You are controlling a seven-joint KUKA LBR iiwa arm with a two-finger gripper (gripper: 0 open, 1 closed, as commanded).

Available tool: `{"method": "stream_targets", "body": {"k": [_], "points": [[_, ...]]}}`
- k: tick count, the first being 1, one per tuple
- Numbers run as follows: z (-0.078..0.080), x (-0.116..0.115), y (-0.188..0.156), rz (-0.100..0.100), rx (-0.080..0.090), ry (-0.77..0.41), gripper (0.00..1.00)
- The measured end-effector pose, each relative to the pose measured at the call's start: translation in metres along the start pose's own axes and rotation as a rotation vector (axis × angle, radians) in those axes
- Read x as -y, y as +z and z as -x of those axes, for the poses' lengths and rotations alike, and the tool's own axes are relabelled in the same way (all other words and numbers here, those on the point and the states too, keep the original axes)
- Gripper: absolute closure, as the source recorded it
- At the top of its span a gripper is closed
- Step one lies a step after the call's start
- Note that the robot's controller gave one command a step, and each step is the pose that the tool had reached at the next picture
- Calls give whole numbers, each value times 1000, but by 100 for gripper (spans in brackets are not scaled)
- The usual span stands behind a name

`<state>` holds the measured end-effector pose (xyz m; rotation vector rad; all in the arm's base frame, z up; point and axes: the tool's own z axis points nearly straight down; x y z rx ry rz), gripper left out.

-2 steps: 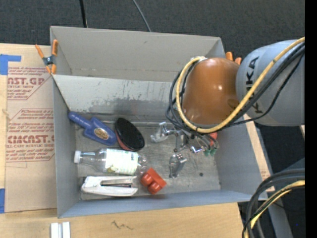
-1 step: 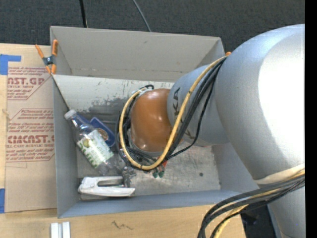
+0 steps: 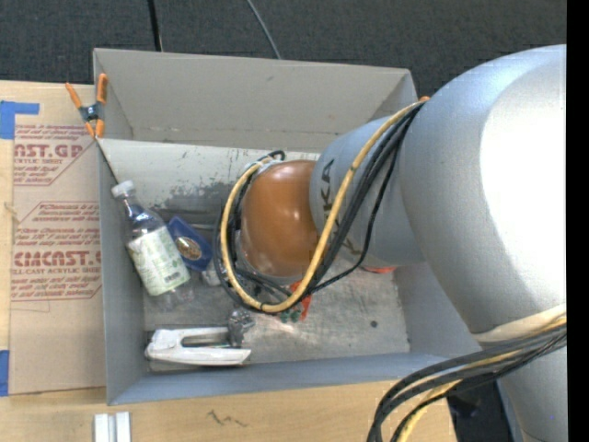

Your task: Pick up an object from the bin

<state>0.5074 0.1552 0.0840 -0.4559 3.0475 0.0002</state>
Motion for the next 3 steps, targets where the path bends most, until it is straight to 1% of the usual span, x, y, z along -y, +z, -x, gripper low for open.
{"method": "stream_targets", "body": {"k": [1,2,3], "points": [[0,0,0,0,-1,-1,0],[-6,3,0,3,12,-1,0],[-3,4,0,4,5,-3,0]]}}
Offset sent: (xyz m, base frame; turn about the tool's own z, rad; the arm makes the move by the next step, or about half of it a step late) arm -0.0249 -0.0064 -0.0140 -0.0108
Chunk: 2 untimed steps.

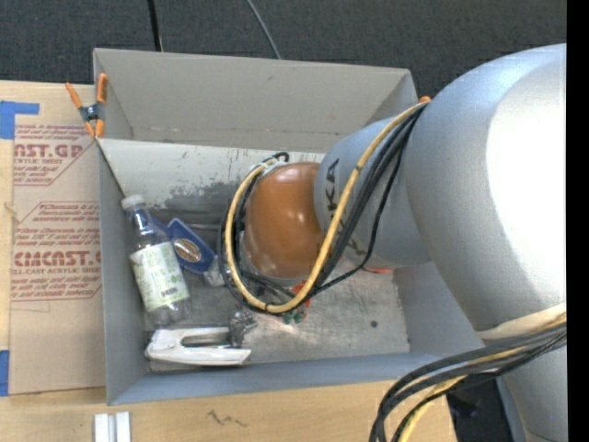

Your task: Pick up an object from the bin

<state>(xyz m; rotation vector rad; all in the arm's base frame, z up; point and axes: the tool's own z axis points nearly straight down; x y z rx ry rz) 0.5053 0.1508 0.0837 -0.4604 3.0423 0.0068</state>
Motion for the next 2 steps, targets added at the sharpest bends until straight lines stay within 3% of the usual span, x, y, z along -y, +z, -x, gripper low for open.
{"method": "stream_targets", "body": {"k": [1,2], "points": [[-3,1,0,1,7,0,0],[-1,-3,0,-3,3,-1,0]]}}
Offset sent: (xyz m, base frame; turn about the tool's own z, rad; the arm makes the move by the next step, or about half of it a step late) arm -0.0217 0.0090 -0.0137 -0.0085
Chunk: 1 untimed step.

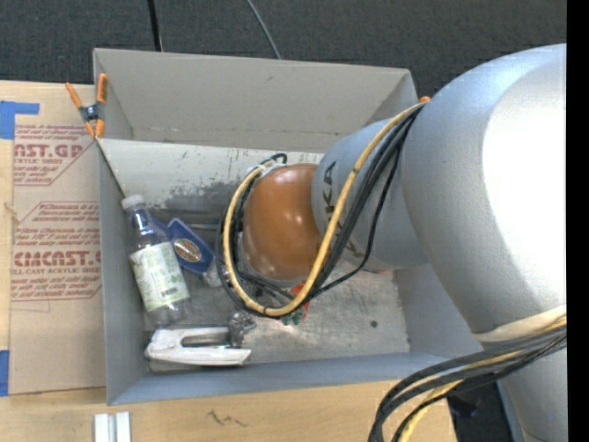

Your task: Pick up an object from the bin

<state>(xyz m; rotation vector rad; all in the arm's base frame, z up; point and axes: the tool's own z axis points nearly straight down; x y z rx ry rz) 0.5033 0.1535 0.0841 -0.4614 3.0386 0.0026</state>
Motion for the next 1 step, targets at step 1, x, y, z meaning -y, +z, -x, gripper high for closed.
{"method": "stream_targets", "body": {"k": [1], "points": [[4,-4,0,2,-2,-117,0]]}}
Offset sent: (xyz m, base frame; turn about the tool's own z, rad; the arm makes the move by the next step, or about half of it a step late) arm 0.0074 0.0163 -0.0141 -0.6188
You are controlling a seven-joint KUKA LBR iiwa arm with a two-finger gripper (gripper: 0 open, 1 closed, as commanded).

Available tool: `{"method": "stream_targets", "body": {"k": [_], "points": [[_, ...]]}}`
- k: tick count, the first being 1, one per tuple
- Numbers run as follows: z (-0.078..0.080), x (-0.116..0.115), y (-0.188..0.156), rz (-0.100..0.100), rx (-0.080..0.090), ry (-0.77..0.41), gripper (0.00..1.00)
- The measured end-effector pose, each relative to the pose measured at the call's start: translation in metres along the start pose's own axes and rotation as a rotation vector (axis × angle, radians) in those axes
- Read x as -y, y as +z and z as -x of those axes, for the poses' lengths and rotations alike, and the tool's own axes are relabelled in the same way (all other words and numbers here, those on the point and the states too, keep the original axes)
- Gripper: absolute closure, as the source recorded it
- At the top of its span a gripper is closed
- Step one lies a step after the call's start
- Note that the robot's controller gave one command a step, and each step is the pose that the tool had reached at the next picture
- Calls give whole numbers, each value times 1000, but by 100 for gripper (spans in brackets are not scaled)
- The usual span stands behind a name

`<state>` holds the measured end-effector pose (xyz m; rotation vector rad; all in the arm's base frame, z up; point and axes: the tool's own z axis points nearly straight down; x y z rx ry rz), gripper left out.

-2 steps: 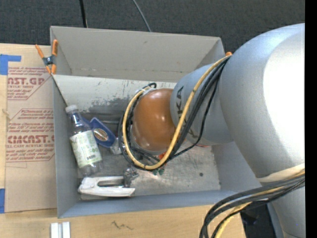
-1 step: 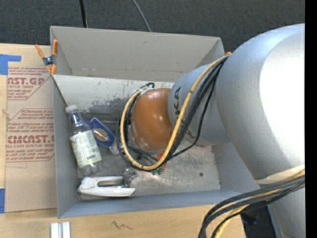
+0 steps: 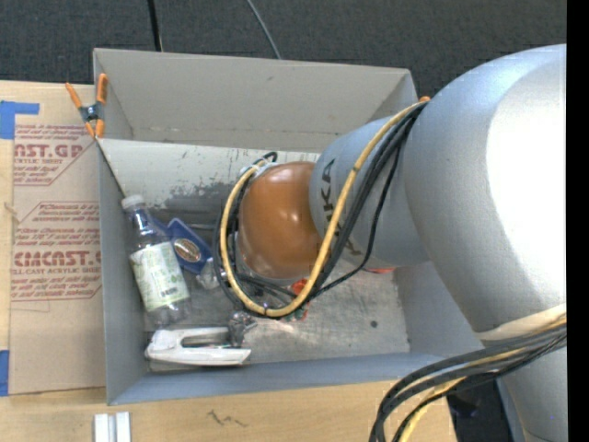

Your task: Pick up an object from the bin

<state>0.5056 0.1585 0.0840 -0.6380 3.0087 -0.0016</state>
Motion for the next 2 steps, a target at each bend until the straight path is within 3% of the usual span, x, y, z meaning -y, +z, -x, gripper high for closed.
{"method": "stream_targets", "body": {"k": [1,2], "points": [[14,-7,5,25,-57,-498,100],[14,-7,5,25,-57,-498,100]]}}
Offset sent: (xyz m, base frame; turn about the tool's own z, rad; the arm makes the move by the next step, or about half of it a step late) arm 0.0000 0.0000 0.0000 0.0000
